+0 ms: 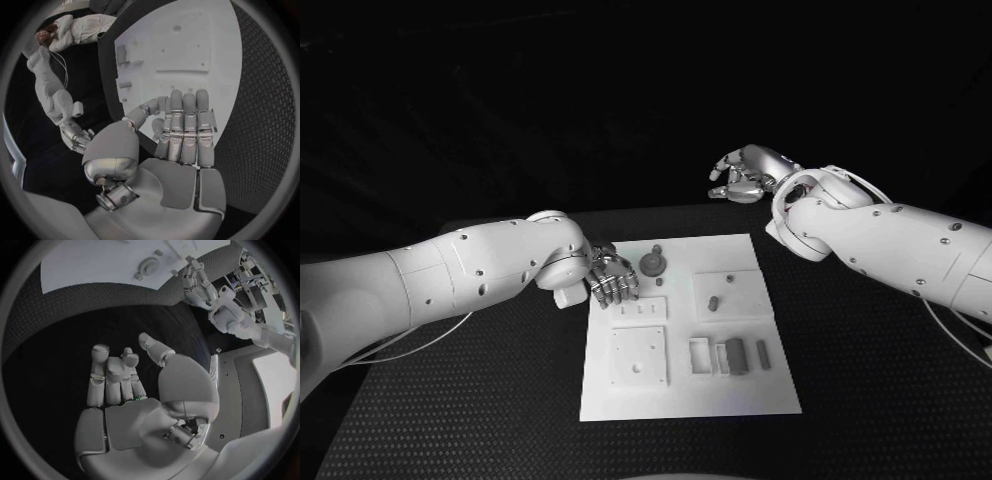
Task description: Assemble the parts on the task board
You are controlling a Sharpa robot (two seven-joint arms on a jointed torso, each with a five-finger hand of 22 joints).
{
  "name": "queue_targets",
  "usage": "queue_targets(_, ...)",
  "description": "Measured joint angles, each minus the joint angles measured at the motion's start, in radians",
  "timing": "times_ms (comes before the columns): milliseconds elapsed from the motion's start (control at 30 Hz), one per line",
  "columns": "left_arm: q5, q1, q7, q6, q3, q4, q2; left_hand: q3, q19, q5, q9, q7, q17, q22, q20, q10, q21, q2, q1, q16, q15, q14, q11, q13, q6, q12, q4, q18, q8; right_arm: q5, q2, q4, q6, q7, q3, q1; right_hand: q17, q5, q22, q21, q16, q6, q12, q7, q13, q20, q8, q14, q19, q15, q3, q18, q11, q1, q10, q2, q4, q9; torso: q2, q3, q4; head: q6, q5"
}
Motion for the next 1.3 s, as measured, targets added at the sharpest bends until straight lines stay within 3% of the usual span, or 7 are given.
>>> queue_targets(100, -0.012, 0.0, -0.004, 0.006, -0.012, -0.015, 0.011, -0.002, 0.0, 0.0, 0.0, 0.0, 0.005, 0.011, 0.0, 0.001, 0.004, 0.009, -0.009, 0.013, -0.002, 0.002, 0.001, 0.01, 0.0, 0.014, 0.0, 0.0, 0.0, 0.01, 0.004, -0.005, 0.0, 0.0, 0.005, 0.001, 0.0, 0.0, 0.0, 0.0, 0.0, 0.0, 0.0, 0.0, -0.001, -0.001, 0.0, 0.0, -0.002, 0.0, 0.0, 0.0, 0.0, 0.0, 0.0, 0.0, 0.0, 0.0, 0.0, -0.0005, 0.0004, -0.005, -0.001)
queue_targets(167, -0.017, -0.001, -0.005, 0.009, -0.017, -0.022, 0.016, -0.002, 0.006, -0.001, 0.036, 0.0, 0.008, 0.02, -0.006, 0.026, 0.008, 0.018, -0.018, 0.025, -0.005, 0.005, -0.022, 0.018, 0.0, 0.024, 0.0, 0.023, 0.0, 0.015, 0.006, -0.006, 0.001, 0.001, 0.006, 0.001, 0.0, 0.0, 0.0, 0.0, 0.0, 0.0, 0.0, 0.0, -0.001, -0.001, 0.0, 0.0, -0.002, 0.0, 0.0, 0.0, 0.0, 0.0, 0.0, 0.0, 0.0, 0.0, 0.0, -0.0005, 0.0007, -0.009, -0.003)
queue_targets(300, -0.03, -0.002, -0.007, 0.012, -0.025, -0.031, 0.026, -0.002, 0.006, -0.002, 0.05, 0.0, 0.008, 0.028, -0.006, 0.019, 0.008, 0.019, -0.019, 0.03, -0.005, 0.005, -0.024, 0.024, 0.0, 0.028, 0.0, 0.024, 0.0, 0.024, 0.01, -0.006, 0.002, 0.002, 0.007, 0.001, 0.0, 0.0, 0.0, 0.0, 0.0, 0.0, 0.0, 0.0, -0.001, -0.001, 0.0, 0.0, -0.002, 0.0, 0.0, 0.0, 0.0, 0.0, 0.0, 0.0, 0.0, 0.0, 0.001, -0.0005, 0.0002, -0.014, -0.005)
queue_targets(833, -0.048, -0.01, -0.009, 0.011, -0.027, -0.029, 0.039, 0.001, 0.006, -0.008, 0.061, 0.0, 0.008, 0.038, -0.005, 0.017, 0.008, 0.019, -0.019, 0.038, -0.009, 0.002, -0.025, 0.031, 0.0, 0.035, 0.0, 0.023, 0.0, 0.036, 0.013, -0.005, 0.008, 0.005, 0.008, 0.0, 0.0, 0.0, 0.0, 0.0, 0.0, 0.0, 0.0, 0.0, -0.001, 0.0, 0.0, 0.0, -0.003, 0.0, -0.003, 0.0, 0.0, 0.0, 0.0, 0.0, -0.003, 0.0, 0.0, -0.0018, 0.0006, -0.026, -0.012)
queue_targets(1133, -0.05, -0.027, -0.009, 0.011, -0.027, -0.037, 0.054, 0.001, 0.005, -0.006, 0.064, 0.0, 0.007, 0.04, -0.005, 0.012, 0.008, 0.019, -0.019, 0.038, -0.009, 0.002, -0.023, 0.032, -0.001, 0.035, 0.0, 0.022, 0.0, 0.037, 0.017, -0.005, 0.011, 0.006, 0.008, 0.0, 0.0, 0.0, 0.0, 0.0, 0.0, 0.0, 0.0, 0.0, -0.002, 0.0, 0.0, 0.0, -0.003, 0.0, -0.003, 0.0, 0.0, 0.0, 0.0, 0.0, -0.003, 0.0, 0.0, -0.0016, 0.0004, -0.028, -0.014)
queue_targets(1300, -0.05, -0.028, -0.008, 0.012, -0.026, -0.043, 0.058, 0.001, 0.005, -0.006, 0.066, 0.0, 0.006, 0.042, -0.005, 0.012, 0.008, 0.022, -0.022, 0.038, -0.009, 0.002, -0.023, 0.033, -0.001, 0.035, 0.0, 0.022, 0.0, 0.038, 0.018, -0.004, 0.013, 0.006, 0.008, 0.0, 0.0, 0.0, 0.0, 0.0, 0.0, 0.0, 0.0, 0.0, -0.002, 0.0, 0.0, 0.0, -0.003, 0.0, -0.003, 0.0, 0.0, 0.0, 0.0, 0.0, -0.003, 0.0, 0.0, -0.0013, -0.0003, -0.028, -0.016)
